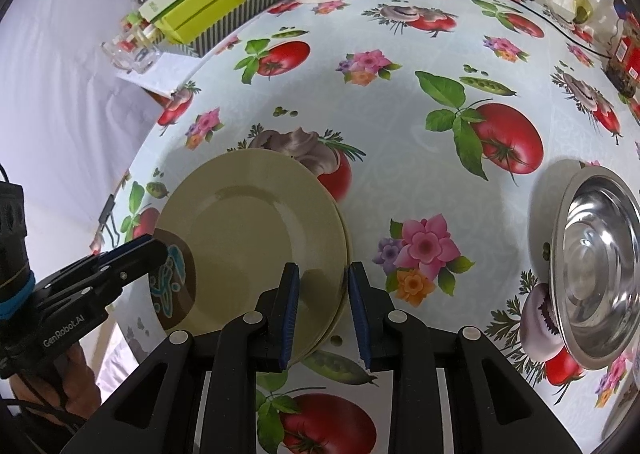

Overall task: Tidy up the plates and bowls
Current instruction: 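Lower the plate onto the stack and open the left gripper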

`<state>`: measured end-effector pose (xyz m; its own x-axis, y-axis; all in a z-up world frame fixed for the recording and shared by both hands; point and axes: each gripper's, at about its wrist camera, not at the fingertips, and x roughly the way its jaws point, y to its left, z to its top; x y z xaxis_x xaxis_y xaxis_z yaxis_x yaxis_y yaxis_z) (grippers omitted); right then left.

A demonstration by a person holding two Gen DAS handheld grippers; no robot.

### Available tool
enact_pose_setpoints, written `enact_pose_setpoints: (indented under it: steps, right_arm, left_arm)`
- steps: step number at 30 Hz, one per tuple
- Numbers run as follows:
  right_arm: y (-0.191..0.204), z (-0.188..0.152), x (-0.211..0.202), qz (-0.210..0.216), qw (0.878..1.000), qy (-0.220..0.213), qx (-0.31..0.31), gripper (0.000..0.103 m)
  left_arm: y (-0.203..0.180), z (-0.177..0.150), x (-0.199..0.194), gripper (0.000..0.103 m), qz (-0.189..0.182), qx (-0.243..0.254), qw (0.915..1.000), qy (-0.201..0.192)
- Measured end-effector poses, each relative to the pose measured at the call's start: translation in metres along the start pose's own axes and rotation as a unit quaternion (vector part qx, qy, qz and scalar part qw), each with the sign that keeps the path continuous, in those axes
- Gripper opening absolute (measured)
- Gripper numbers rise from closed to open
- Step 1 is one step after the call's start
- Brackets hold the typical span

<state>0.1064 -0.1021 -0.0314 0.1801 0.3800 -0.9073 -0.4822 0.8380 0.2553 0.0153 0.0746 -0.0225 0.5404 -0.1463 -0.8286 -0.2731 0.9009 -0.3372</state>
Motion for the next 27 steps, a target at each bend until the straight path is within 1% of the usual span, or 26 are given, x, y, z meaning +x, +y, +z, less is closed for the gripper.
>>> enact_pose_setpoints:
  steps: [4, 7, 9, 13, 18, 27]
  right_arm:
    - [-0.002, -0.001, -0.003, -0.001, 1.0, -0.008, 0.001, 0.025]
    - [-0.002, -0.002, -0.003, 0.0, 1.0, -0.011, -0.001, 0.023]
    - [-0.001, -0.004, -0.002, -0.001, 1.0, -0.01, -0.003, 0.018]
    - [0.001, -0.006, -0.003, -0.005, 1.0, -0.012, -0.008, 0.018]
    - [0.001, -0.007, -0.003, -0.005, 1.0, -0.013, -0.011, 0.018]
    - [-0.002, -0.012, -0.02, 0.0, 0.999, -0.033, -0.007, 0.018]
  left_arm:
    - [0.003, 0.001, 0.002, 0.026, 0.004, -0.004, 1.0, -0.002]
    - [0.003, 0.0, 0.006, 0.026, 0.003, -0.003, 1.0, 0.004]
    - [0.001, -0.002, 0.006, 0.026, 0.001, 0.0, 1.0, 0.005]
    - [-0.005, -0.004, 0.005, 0.026, 0.005, 0.012, 0.9999, 0.003]
    - [-0.007, -0.004, 0.004, 0.026, 0.005, 0.011, 0.9999, 0.003]
    - [-0.017, -0.001, -0.012, 0.026, 0.015, 0.028, 0.9993, -0.022]
